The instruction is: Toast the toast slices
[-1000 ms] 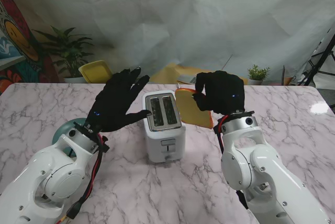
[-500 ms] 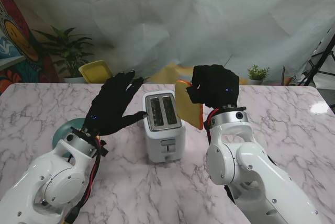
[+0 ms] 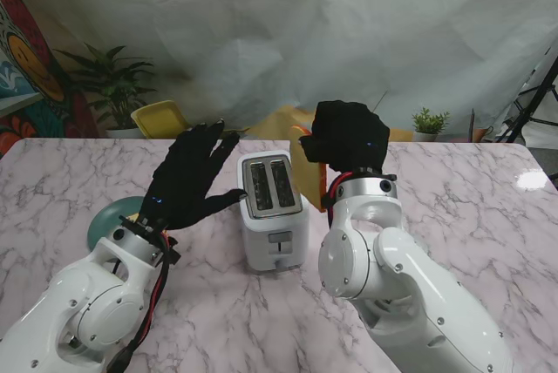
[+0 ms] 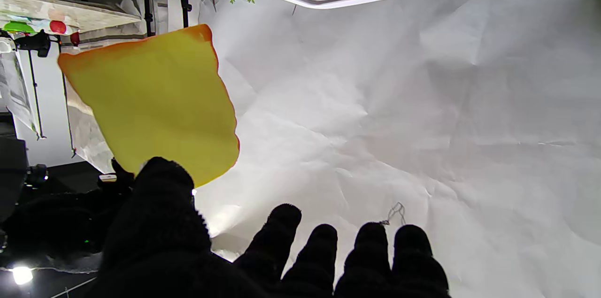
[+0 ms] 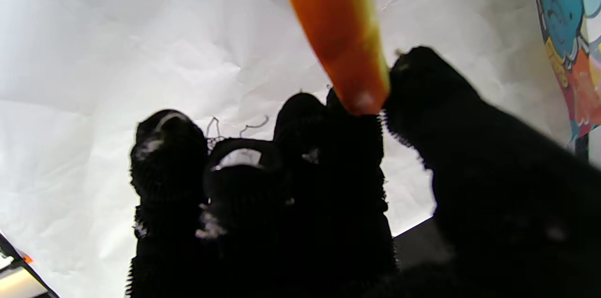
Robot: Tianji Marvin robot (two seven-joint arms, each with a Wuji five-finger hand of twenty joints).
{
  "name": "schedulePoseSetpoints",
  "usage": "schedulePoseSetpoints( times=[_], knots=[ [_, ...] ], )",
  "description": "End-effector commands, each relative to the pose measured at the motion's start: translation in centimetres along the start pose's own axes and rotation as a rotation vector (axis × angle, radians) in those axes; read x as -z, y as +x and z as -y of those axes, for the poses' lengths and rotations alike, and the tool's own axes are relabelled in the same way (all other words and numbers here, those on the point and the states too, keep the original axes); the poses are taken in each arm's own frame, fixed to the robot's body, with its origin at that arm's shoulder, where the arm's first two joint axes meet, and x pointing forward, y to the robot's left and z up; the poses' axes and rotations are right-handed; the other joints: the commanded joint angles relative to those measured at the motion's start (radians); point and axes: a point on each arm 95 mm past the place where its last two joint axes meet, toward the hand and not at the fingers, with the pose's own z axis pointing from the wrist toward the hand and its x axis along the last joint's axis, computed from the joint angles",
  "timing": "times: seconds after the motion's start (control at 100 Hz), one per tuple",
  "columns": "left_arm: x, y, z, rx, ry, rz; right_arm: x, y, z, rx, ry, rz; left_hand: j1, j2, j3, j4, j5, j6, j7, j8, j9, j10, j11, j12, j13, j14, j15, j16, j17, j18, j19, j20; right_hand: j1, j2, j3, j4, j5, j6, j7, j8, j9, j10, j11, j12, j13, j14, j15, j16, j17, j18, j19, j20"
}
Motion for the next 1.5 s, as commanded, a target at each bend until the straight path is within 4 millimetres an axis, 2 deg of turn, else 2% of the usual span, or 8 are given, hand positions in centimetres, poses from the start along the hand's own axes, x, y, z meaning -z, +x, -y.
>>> schedulePoseSetpoints(
  times=[0.0,0.28,0.42,0.65,0.77,0.87,0.98,1.49],
  knots=[
    [-0.2,0.4,-0.2,0.003,-0.010,-0.011,-0.2,0.4,0.0,-0.023,-0.003,0.009,-0.011,0.047,-0.022,0.019,-0.026,0.024,-0.016,-0.005,-0.029,0.015,-0.025,-0.008,-0.046,0.014,-0.031,-0.011,-0.010,0.007,-0.048,0.018,0.015,-0.016,0.079,0.038,0.024,0.008,0.102,0.015,0.039,0.119,0.083,0.017,0.004,-0.079,0.033,0.030,0.009,-0.005,0.031,0.015],
    [-0.8,0.7,-0.4,0.047,-0.006,-0.075,-0.6,0.6,0.7,-0.115,0.001,0.073,-0.040,0.062,-0.026,0.018,-0.037,0.014,-0.019,-0.005,-0.038,0.005,-0.027,-0.009,-0.050,0.001,-0.045,-0.020,-0.024,-0.021,-0.068,0.014,0.015,-0.010,0.089,0.044,0.016,0.021,0.116,0.007,0.034,0.124,0.091,0.017,0.004,-0.073,0.035,0.027,0.002,0.002,0.034,0.016],
    [-0.7,0.6,-0.1,0.059,-0.056,-0.121,-0.9,0.6,1.2,-0.151,0.002,0.098,-0.052,0.073,-0.025,0.017,-0.051,0.013,-0.026,-0.009,-0.054,0.002,-0.035,-0.020,-0.053,-0.006,-0.069,-0.040,-0.034,-0.046,-0.095,-0.007,0.016,-0.009,0.093,0.046,0.015,0.024,0.122,0.003,0.033,0.127,0.097,0.017,0.004,-0.072,0.039,0.027,-0.003,0.002,0.040,0.018],
    [-0.4,0.2,2.4,0.114,-0.257,-0.194,-1.3,0.7,1.4,-0.170,-0.004,0.109,-0.068,0.103,-0.027,0.014,-0.091,0.002,-0.051,-0.028,-0.061,-0.018,-0.050,-0.095,-0.068,-0.035,-0.123,-0.096,-0.059,-0.100,-0.135,-0.060,0.015,-0.010,0.095,0.046,0.014,0.027,0.126,-0.001,0.033,0.129,0.099,0.016,0.003,-0.071,0.042,0.026,-0.003,0.002,0.047,0.019],
    [-0.5,-0.1,4.1,0.125,-0.386,-0.231,-1.3,0.7,1.5,-0.177,-0.002,0.111,-0.076,0.112,-0.029,0.013,-0.108,-0.006,-0.059,-0.043,-0.064,-0.026,-0.057,-0.145,-0.073,-0.048,-0.137,-0.139,-0.051,-0.119,-0.155,-0.109,0.016,-0.010,0.095,0.045,0.014,0.027,0.127,-0.002,0.033,0.129,0.100,0.015,0.003,-0.069,0.043,0.026,-0.003,0.002,0.047,0.018],
    [-0.6,-0.4,5.0,0.120,-0.462,-0.252,-1.4,0.7,1.6,-0.184,0.002,0.116,-0.081,0.113,-0.029,0.013,-0.115,-0.008,-0.061,-0.050,-0.066,-0.028,-0.059,-0.169,-0.074,-0.053,-0.141,-0.169,-0.049,-0.125,-0.158,-0.139,0.017,-0.010,0.095,0.046,0.014,0.027,0.128,-0.003,0.031,0.130,0.100,0.015,0.003,-0.069,0.042,0.025,-0.004,0.002,0.047,0.018],
    [-0.7,-0.7,5.5,0.112,-0.502,-0.258,-1.5,0.7,1.8,-0.190,0.001,0.122,-0.083,0.112,-0.030,0.012,-0.117,-0.009,-0.061,-0.052,-0.067,-0.028,-0.059,-0.171,-0.075,-0.054,-0.141,-0.174,-0.050,-0.126,-0.156,-0.145,0.017,-0.011,0.094,0.045,0.014,0.026,0.128,-0.003,0.031,0.129,0.102,0.015,0.003,-0.068,0.043,0.025,-0.005,0.003,0.047,0.017],
    [-0.9,-0.4,5.0,0.106,-0.490,-0.269,-2.3,0.0,2.8,-0.196,-0.037,0.156,-0.080,0.111,-0.029,0.012,-0.107,-0.006,-0.055,-0.053,-0.064,-0.029,-0.053,-0.158,-0.074,-0.053,-0.138,-0.175,-0.049,-0.126,-0.151,-0.153,0.014,-0.011,0.098,0.045,0.013,0.024,0.131,-0.005,0.031,0.129,0.105,0.014,0.003,-0.068,0.045,0.023,-0.008,0.004,0.050,0.016]
  ],
)
